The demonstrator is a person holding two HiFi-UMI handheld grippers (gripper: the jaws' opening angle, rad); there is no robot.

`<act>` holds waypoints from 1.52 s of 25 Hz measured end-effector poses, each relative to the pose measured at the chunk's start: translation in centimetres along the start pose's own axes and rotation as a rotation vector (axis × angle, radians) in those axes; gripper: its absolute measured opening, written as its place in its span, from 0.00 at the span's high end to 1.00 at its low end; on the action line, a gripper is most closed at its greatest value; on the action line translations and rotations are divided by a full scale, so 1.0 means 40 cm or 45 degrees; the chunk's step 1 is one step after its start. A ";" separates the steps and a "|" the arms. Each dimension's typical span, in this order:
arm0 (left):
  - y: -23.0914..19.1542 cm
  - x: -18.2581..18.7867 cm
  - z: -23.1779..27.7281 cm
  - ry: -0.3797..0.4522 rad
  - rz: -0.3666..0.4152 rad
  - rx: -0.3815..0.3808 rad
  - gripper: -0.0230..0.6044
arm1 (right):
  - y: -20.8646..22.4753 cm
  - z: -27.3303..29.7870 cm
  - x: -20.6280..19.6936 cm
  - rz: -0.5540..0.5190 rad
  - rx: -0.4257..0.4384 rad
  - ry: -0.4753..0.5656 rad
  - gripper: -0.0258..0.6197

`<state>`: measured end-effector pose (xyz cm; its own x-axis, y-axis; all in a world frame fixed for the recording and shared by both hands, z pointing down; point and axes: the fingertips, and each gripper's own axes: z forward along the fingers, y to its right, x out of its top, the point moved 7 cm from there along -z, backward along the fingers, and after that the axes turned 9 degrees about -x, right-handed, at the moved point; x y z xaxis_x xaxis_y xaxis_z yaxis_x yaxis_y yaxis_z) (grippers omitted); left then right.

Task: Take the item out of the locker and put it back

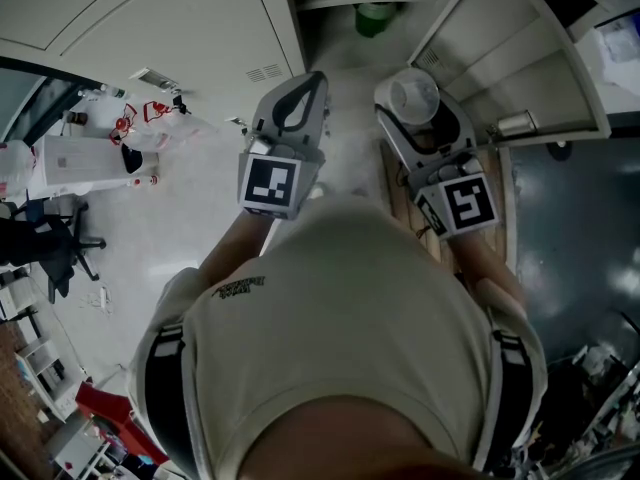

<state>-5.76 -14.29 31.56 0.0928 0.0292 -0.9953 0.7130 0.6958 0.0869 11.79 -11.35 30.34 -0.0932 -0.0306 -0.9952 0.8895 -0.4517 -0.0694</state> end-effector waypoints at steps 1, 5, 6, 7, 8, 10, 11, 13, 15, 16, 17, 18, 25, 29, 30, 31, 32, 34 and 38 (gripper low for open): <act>-0.001 -0.003 0.000 -0.004 -0.001 0.002 0.94 | 0.000 0.001 0.000 0.002 0.003 0.001 0.52; -0.003 -0.017 0.003 -0.030 0.015 0.013 0.94 | -0.001 0.004 -0.002 0.008 0.004 0.001 0.52; -0.002 -0.018 0.002 -0.030 0.016 0.015 0.94 | -0.001 0.004 -0.002 0.010 0.002 0.001 0.52; -0.001 -0.017 0.002 -0.028 0.018 0.016 0.94 | 0.000 0.005 0.000 0.012 -0.001 0.004 0.52; -0.001 -0.014 0.003 -0.025 0.024 0.016 0.94 | 0.002 0.006 0.002 0.011 -0.004 0.008 0.52; -0.003 -0.006 0.008 -0.018 0.036 0.016 0.94 | 0.008 0.010 0.010 -0.003 -0.008 0.016 0.52; -0.005 -0.002 0.011 -0.013 0.038 0.016 0.94 | 0.012 0.012 0.013 -0.012 -0.009 0.019 0.52; -0.011 0.006 0.019 -0.004 0.037 0.016 0.94 | 0.019 0.019 0.019 -0.022 -0.014 0.024 0.52; -0.017 0.012 0.030 0.000 0.041 0.013 0.94 | 0.027 0.029 0.026 -0.025 -0.020 0.030 0.52; -0.019 0.014 0.037 0.001 0.044 0.010 0.94 | 0.032 0.035 0.030 -0.030 -0.022 0.034 0.52; -0.021 0.017 0.046 0.003 0.049 0.006 0.94 | 0.037 0.041 0.035 -0.038 -0.022 0.040 0.52; -0.022 0.020 0.055 0.005 0.053 0.002 0.94 | 0.042 0.049 0.040 -0.048 -0.023 0.047 0.52; -0.048 0.040 0.120 0.039 0.076 -0.006 0.94 | 0.079 0.126 0.050 -0.086 -0.041 0.035 0.52; -0.066 0.028 0.150 0.023 0.091 0.011 0.94 | 0.073 0.173 0.049 -0.177 -0.064 0.038 0.52; -0.071 0.021 0.157 0.022 0.091 0.016 0.94 | 0.073 0.188 0.044 -0.188 -0.062 0.031 0.52; -0.076 0.011 0.165 0.020 0.091 0.020 0.94 | 0.074 0.204 0.036 -0.188 -0.058 0.019 0.52; -0.080 -0.001 0.173 0.014 0.090 0.024 0.94 | 0.077 0.219 0.026 -0.179 -0.055 0.003 0.52; -0.086 -0.024 0.188 -0.009 0.083 0.030 0.94 | 0.085 0.248 0.001 -0.160 -0.056 -0.032 0.52; -0.101 -0.078 0.221 -0.054 0.030 0.043 0.94 | 0.101 0.303 -0.065 -0.144 -0.047 -0.114 0.52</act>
<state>-2.78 -23.54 34.72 0.1389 0.0141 -0.9902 0.7331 0.6708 0.1124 10.20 -23.91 33.50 -0.2315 -0.0613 -0.9709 0.8869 -0.4233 -0.1847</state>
